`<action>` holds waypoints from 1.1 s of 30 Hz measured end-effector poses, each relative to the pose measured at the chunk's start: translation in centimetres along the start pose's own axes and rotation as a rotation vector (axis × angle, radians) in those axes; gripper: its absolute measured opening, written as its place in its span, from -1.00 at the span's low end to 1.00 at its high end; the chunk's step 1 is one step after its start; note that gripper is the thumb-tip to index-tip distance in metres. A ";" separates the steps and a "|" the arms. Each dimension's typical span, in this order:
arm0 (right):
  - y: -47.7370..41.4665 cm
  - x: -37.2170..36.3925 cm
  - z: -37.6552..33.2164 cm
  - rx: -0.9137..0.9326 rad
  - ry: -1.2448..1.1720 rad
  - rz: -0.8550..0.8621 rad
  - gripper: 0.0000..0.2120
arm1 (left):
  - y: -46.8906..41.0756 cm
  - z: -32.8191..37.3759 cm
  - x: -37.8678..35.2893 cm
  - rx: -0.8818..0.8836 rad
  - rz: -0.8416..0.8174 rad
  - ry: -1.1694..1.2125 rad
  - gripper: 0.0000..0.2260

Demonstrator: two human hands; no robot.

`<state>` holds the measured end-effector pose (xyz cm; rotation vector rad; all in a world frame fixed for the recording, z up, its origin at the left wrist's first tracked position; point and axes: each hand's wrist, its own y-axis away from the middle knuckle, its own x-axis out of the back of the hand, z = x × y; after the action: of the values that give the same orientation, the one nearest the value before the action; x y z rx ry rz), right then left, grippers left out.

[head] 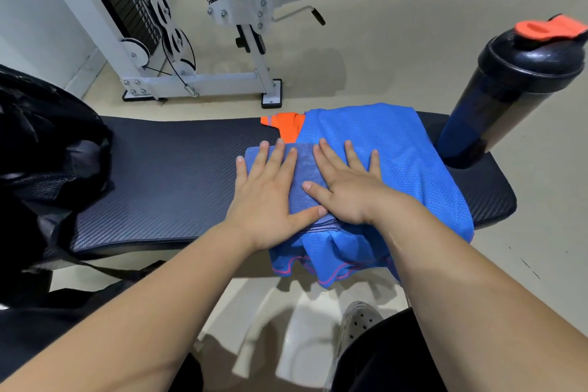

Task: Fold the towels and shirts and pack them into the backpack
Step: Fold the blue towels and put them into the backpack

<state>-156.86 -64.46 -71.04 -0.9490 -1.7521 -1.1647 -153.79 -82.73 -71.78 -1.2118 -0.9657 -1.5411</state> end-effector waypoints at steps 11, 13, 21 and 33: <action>-2.5 2.1 -1.4 0.124 -0.118 0.290 -0.43 | 2.8 -2.1 2.2 0.472 0.090 0.500 -0.33; -3.2 2.5 -1.8 0.126 -0.053 0.203 -0.47 | 3.1 -2.1 2.7 0.490 0.049 0.396 -0.37; -4.6 4.0 -2.4 0.098 0.034 0.155 -0.67 | 3.5 -2.5 3.2 0.592 -0.027 0.555 -0.57; -0.6 6.6 -3.5 0.085 -0.500 0.079 -0.76 | 3.4 -6.4 7.7 0.505 -0.170 0.930 -0.66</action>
<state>-159.21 -66.97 -64.34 -1.3260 -2.1093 -0.8377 -152.88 -91.18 -65.45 -0.0087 -0.7397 -1.5969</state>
